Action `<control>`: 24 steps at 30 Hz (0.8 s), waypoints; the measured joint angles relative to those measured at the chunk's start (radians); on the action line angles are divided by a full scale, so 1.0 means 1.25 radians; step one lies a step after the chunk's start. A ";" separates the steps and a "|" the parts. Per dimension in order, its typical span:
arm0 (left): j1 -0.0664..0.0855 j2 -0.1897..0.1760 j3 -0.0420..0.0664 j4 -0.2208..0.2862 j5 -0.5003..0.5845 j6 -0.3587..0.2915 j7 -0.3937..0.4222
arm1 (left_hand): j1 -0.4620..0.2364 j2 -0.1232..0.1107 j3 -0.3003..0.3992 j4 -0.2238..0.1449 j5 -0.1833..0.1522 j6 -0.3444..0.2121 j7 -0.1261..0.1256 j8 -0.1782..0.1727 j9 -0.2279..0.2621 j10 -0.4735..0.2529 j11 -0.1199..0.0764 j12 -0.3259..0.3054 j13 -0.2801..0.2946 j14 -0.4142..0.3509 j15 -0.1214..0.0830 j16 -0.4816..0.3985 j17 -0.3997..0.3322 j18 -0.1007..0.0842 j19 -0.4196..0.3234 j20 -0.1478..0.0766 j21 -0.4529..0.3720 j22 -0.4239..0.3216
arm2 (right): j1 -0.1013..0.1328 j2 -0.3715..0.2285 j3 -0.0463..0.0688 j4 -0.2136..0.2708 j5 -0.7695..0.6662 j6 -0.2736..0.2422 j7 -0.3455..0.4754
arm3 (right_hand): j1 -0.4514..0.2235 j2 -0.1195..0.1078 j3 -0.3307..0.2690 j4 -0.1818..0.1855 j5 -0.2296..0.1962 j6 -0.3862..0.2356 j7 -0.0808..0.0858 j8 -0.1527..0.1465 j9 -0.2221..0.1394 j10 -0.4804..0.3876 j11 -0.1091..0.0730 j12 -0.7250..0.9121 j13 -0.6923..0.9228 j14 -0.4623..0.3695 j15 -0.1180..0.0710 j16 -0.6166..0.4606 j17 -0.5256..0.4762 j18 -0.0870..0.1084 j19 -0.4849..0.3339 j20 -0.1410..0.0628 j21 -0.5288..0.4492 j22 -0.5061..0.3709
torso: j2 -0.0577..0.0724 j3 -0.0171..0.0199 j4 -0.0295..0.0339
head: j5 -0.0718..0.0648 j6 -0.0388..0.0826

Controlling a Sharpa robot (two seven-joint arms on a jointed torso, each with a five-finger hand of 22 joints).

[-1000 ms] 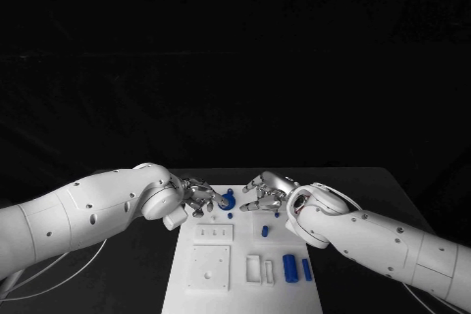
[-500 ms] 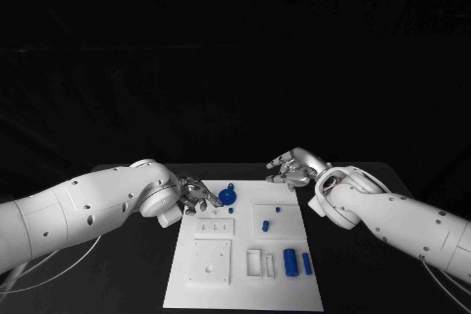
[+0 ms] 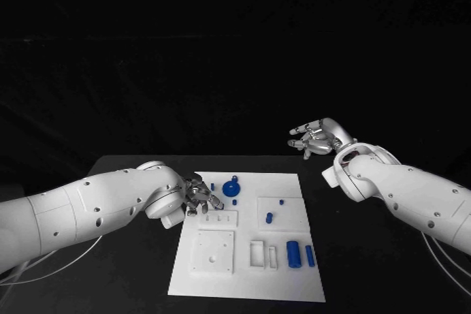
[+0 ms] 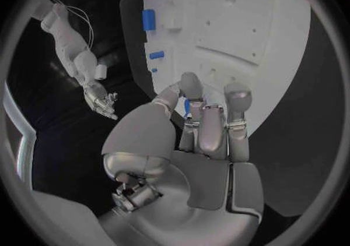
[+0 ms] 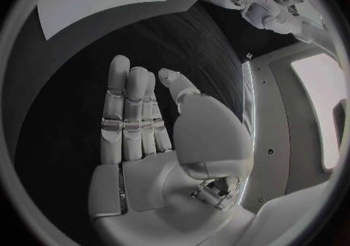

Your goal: Assemble the parts on the task board

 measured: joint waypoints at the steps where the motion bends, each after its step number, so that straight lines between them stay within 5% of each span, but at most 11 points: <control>1: -0.001 0.001 -0.002 0.000 -0.003 -0.003 0.000 | -0.002 0.000 0.000 0.000 0.000 0.000 0.000 0.000 0.000 0.000 0.000 0.000 -0.001 0.000 0.000 0.000 0.002 0.000 -0.001 0.001 -0.002 0.000 | 0.000 0.001 0.001 -0.003 0.004 -0.003 0.003 | -0.008 0.000 -0.001 -0.008 0.004 0.000 0.000 0.000 0.000 0.000 0.000 0.000 -0.004 0.000 0.000 -0.004 0.004 0.000 0.000 0.000 0.004 -0.010 | 0.000 -0.0001 -0.0002 | 0.001 -0.001; 9: -0.014 0.007 -0.009 -0.001 -0.021 -0.016 0.000 | -0.018 0.001 0.002 -0.002 0.004 0.000 0.000 0.000 0.036 0.001 0.001 0.005 -0.008 0.003 0.003 0.004 0.009 0.000 -0.004 0.004 -0.008 0.000 | 0.001 0.007 0.004 -0.015 0.038 -0.012 0.021 | -0.018 0.002 -0.005 -0.014 0.032 0.001 -0.001 0.000 0.000 0.000 0.000 0.000 -0.009 0.006 0.000 -0.013 0.014 0.000 0.000 0.000 0.013 -0.035 | 0.001 0.0001 -0.0020 | 0.001 -0.005; 16: -0.019 0.010 -0.010 -0.003 -0.033 -0.016 0.000 | -0.054 0.009 0.027 -0.020 0.047 0.001 0.001 -0.002 0.083 0.001 0.001 0.013 -0.016 0.003 0.003 0.009 0.015 0.012 -0.001 0.007 -0.008 0.000 | 0.002 0.009 0.005 -0.019 0.057 -0.013 0.028 | -0.026 0.001 -0.005 -0.014 0.051 0.001 -0.001 0.000 0.000 0.000 0.000 0.000 -0.009 0.006 0.000 -0.013 0.016 0.000 0.000 0.000 0.014 -0.045 | 0.001 0.0005 -0.0018 | -0.004 -0.014; 24: -0.024 0.013 -0.011 -0.004 -0.052 -0.015 0.000 | -0.077 0.013 0.041 -0.034 0.055 0.002 0.002 -0.002 0.117 0.003 -0.002 0.021 -0.038 0.003 0.003 0.006 -0.014 0.013 0.004 0.018 -0.020 0.000 | 0.002 0.011 0.005 -0.020 0.068 -0.012 0.030 | -0.025 0.001 -0.011 -0.014 0.052 0.001 -0.001 0.000 0.000 0.000 0.000 0.000 -0.011 0.006 0.000 -0.019 0.017 -0.001 0.000 0.000 0.018 -0.054 | 0.001 0.0005 -0.0024 | -0.010 -0.019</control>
